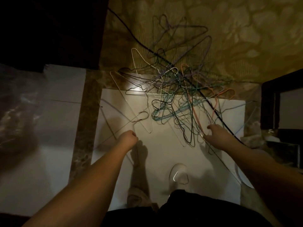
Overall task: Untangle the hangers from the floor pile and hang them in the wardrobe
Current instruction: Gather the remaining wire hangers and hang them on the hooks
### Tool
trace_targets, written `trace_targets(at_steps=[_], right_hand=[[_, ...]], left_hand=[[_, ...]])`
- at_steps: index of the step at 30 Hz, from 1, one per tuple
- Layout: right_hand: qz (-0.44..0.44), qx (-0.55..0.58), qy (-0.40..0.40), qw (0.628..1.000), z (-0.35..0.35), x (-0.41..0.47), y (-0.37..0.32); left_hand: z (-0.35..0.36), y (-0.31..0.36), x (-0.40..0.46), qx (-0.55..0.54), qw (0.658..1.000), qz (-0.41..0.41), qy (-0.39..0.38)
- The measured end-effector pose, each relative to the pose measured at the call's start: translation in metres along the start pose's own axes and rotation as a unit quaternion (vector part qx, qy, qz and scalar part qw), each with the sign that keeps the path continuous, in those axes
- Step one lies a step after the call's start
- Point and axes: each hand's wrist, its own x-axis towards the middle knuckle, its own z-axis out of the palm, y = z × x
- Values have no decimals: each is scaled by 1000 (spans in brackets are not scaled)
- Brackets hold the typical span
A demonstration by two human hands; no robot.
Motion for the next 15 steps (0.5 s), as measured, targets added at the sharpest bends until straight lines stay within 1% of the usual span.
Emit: trace_targets(at_steps=[4,8,11,13,15], right_hand=[[19,44,37,998,20,51,-11],[14,54,70,996,40,92,-19],[11,28,111,993,50,106,-27],[9,55,155,986,53,110,-32],[7,107,173,979,54,114,-37]], left_hand=[[23,1,51,-10,1000,-15,9],[39,3,95,-47,997,-39,49],[46,3,115,-91,988,-67,104],[45,3,122,-122,978,-99,139],[41,2,129,-103,981,-99,134]])
